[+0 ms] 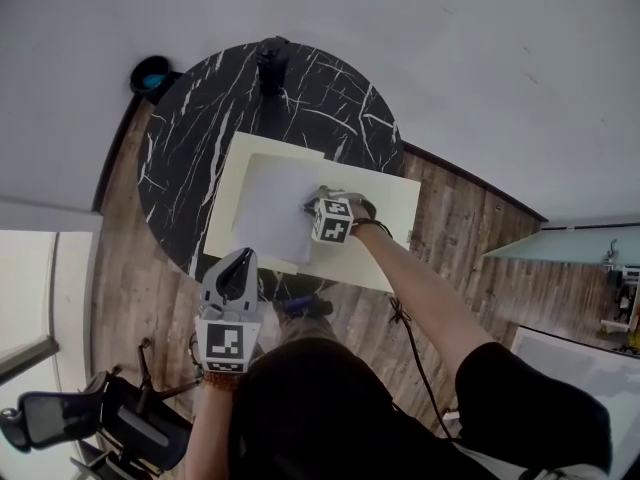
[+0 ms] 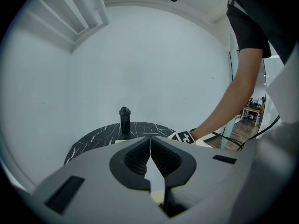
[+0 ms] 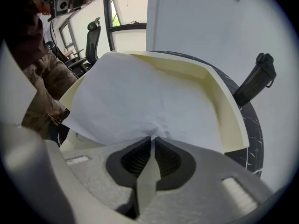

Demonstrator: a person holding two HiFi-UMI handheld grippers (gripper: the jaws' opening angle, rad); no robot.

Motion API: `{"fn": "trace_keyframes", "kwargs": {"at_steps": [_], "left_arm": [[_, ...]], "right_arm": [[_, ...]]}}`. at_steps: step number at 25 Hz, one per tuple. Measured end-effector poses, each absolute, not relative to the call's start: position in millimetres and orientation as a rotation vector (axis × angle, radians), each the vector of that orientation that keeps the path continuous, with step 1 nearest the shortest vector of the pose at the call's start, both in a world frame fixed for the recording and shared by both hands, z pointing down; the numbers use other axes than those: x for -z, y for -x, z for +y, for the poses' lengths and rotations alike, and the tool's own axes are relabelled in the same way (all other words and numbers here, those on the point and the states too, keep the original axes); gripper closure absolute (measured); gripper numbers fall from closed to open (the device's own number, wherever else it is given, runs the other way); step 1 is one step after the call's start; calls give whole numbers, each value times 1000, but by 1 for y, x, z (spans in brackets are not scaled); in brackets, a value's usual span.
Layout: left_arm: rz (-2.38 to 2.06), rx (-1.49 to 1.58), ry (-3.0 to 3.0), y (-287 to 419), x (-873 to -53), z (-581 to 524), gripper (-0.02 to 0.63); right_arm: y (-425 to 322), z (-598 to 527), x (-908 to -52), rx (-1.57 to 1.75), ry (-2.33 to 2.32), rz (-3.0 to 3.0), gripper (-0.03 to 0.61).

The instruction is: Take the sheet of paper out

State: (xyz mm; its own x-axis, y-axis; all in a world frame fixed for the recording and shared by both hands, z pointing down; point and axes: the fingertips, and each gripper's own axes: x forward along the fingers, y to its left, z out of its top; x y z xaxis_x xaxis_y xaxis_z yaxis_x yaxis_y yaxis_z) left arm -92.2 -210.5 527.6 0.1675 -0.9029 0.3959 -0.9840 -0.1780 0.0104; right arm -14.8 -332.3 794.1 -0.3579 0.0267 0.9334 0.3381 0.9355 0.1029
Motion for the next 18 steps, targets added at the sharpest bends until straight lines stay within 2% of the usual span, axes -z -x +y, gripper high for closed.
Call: {"fn": "trace_keyframes", "kwargs": {"at_steps": [4, 7, 9, 18], "left_arm": [[-1806, -442, -2186, 87, -528, -210, 606], [-1810, -441, -2187, 90, -527, -210, 606], [-1808, -442, -2182, 90, -529, -210, 606], [-1803, -440, -2156, 92, -536, -206, 606]], "right_arm": [[14, -333, -786, 235, 226, -1970, 554], [17, -342, -774, 155, 156, -2044, 461], [16, -343, -776, 150, 144, -2038, 430], [20, -339, -786, 95, 155, -2018, 445]]}}
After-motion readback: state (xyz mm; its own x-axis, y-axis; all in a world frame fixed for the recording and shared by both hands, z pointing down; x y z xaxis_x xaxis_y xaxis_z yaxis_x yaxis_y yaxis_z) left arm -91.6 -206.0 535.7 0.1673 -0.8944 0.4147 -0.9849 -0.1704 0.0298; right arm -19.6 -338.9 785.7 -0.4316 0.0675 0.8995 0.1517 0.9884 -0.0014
